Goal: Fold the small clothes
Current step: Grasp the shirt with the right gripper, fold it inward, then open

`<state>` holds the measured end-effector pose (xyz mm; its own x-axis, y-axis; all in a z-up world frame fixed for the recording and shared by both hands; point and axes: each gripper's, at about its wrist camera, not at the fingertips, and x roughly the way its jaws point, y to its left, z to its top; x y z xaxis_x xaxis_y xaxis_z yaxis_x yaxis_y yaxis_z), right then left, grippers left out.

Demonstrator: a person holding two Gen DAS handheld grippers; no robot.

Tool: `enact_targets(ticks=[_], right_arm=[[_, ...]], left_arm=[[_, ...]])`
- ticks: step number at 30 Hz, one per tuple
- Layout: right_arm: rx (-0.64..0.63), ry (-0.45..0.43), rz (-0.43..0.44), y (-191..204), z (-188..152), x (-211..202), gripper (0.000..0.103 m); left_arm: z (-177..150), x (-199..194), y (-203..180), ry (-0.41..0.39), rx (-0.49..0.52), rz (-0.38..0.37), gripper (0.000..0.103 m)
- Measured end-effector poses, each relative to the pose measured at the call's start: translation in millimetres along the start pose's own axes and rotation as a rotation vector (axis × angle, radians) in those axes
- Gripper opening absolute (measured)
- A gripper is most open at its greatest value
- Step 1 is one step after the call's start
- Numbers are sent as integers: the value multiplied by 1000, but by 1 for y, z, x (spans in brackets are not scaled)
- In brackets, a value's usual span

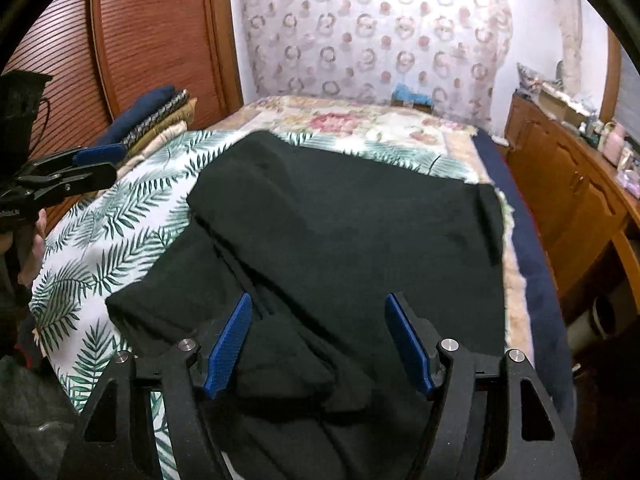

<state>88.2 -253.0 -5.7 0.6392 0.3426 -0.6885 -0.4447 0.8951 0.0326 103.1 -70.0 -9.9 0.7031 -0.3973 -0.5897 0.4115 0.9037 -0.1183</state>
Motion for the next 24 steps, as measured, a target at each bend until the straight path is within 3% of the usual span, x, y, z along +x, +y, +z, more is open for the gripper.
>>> enact_targets(ticks=[5, 8, 10, 13, 20, 24], right_arm=[[24, 63, 47, -11, 1, 12, 58], [-6, 74, 69, -8, 0, 8, 43], [-38, 72, 65, -3, -1, 3, 27], [-93, 60, 52, 5, -1, -1, 14], [-94, -103, 47, 10, 13, -55, 11], [-105, -152, 13, 9, 14, -88, 11]], left_arm=[[-13, 6, 10, 16, -36, 14, 75], [-19, 9, 11, 23, -46, 15, 75], [-22, 10, 12, 27, -49, 14, 75], [-24, 11, 11, 25, -48, 11, 75], [-25, 7, 12, 3, -60, 20, 75], [-25, 3, 13, -7, -66, 22, 75]])
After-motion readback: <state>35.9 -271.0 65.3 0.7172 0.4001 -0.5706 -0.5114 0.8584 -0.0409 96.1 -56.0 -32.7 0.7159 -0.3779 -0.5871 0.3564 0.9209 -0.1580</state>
